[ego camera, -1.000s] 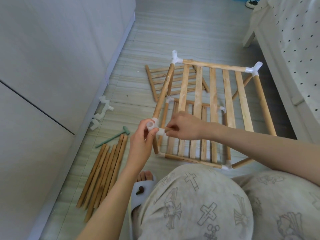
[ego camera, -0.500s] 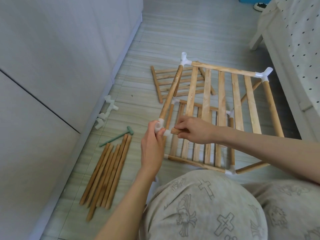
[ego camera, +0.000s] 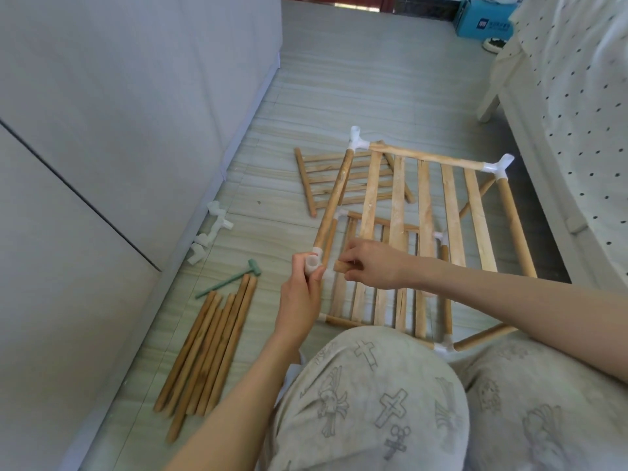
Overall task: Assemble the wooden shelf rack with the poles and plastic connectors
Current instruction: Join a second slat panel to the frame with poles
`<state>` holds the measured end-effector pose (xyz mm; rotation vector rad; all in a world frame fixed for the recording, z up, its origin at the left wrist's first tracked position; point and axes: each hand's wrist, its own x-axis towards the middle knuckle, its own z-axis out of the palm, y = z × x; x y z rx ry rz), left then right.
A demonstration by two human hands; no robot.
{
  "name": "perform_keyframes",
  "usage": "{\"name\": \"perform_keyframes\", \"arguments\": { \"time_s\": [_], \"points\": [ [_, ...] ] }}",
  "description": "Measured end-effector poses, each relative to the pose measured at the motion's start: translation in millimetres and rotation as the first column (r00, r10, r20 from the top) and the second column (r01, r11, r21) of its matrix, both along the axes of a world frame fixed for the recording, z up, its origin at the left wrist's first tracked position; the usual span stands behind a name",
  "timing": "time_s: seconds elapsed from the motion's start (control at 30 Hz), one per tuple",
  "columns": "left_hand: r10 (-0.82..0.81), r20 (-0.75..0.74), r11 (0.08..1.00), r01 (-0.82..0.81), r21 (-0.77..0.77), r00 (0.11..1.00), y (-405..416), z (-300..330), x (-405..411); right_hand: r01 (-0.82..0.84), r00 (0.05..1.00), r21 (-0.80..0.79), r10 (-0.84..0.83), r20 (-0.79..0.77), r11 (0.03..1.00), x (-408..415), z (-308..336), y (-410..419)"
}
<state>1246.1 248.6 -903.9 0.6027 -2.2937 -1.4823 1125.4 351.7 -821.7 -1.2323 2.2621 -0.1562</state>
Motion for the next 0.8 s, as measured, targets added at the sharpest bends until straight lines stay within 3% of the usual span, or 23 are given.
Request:
{"name": "perform_keyframes", "arguments": {
  "time_s": [0.17, 0.3, 0.37, 0.43, 0.5, 0.57, 0.7, 0.8],
  "points": [
    [-0.007, -0.019, 0.997, 0.009, 0.072, 1.0, 0, 5, 1, 0.017, 0.999, 0.04, -0.018, 0.028, 0.999, 4, 11, 6],
    [0.053, -0.086, 0.995, -0.045, 0.089, 0.995, 0, 9, 3, 0.234, 0.966, -0.022, -0.23, 0.114, 0.972, -4, 9, 6],
    [0.108, -0.119, 0.99, -0.095, 0.109, 0.987, 1, 11, -1, 0.401, 0.91, -0.092, -0.385, 0.157, 0.911, -13, 5, -2],
    [0.167, -0.164, 0.982, -0.149, 0.119, 0.972, 0, 20, -10, 0.608, 0.774, -0.156, -0.537, 0.337, 0.778, -23, 3, -16],
    [0.285, -0.198, 0.932, -0.223, 0.284, 0.938, -3, 30, -24, 0.803, 0.519, -0.097, -0.608, 0.601, 0.589, -35, 1, -35],
    [0.398, -0.207, 0.843, -0.268, 0.465, 0.894, -5, 35, -39, 0.889, 0.254, 0.048, -0.578, 0.775, 0.455, -49, -3, -56],
    [0.405, -0.308, 0.84, -0.217, 0.497, 0.861, 2, 28, -54, 0.945, -0.104, 0.224, -0.428, 0.898, 0.24, -70, -22, -91],
    [0.377, -0.388, 0.879, -0.192, 0.436, 0.841, 7, 20, -57, 0.943, -0.228, 0.29, -0.317, 0.921, 0.164, -75, -40, -99]
  ]
}}
